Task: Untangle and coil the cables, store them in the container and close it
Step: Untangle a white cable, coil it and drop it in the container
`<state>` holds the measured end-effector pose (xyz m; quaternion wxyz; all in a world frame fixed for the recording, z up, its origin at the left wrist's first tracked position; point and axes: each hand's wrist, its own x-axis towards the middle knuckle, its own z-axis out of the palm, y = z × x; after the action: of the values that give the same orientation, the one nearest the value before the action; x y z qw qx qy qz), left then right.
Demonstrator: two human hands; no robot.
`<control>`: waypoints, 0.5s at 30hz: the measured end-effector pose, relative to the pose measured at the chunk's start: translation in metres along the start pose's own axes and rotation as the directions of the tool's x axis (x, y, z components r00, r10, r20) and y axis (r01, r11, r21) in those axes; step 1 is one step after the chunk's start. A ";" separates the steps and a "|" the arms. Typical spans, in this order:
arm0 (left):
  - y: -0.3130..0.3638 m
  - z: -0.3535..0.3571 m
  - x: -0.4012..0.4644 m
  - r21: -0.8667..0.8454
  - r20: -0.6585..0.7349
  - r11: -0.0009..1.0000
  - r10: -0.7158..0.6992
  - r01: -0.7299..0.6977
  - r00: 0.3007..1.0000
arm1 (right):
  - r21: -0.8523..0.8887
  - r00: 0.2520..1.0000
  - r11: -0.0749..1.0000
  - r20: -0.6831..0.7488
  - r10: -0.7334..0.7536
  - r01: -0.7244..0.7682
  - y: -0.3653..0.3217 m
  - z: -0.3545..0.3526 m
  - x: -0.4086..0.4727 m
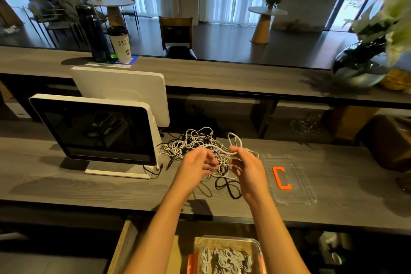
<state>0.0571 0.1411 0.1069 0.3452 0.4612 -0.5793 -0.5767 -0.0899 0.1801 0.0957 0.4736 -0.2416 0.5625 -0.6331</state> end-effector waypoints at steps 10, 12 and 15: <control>0.026 -0.011 -0.015 0.147 0.090 0.956 0.244 -0.255 0.966 | -0.469 0.890 0.758 0.195 -0.412 0.453 0.005 0.001 -0.008; 0.033 -0.013 -0.018 0.152 0.084 0.935 0.309 -0.319 0.947 | -0.402 0.904 0.824 0.325 -0.279 0.399 0.012 0.001 -0.011; 0.031 -0.020 -0.013 0.219 0.027 0.917 0.337 -0.335 0.941 | -0.328 0.861 0.846 0.438 -0.259 0.421 0.027 -0.004 -0.013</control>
<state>0.0764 0.1437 0.1415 0.3890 0.3936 -0.7081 -0.4386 -0.0787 0.1961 0.0721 0.3886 -0.5507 0.5284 -0.5163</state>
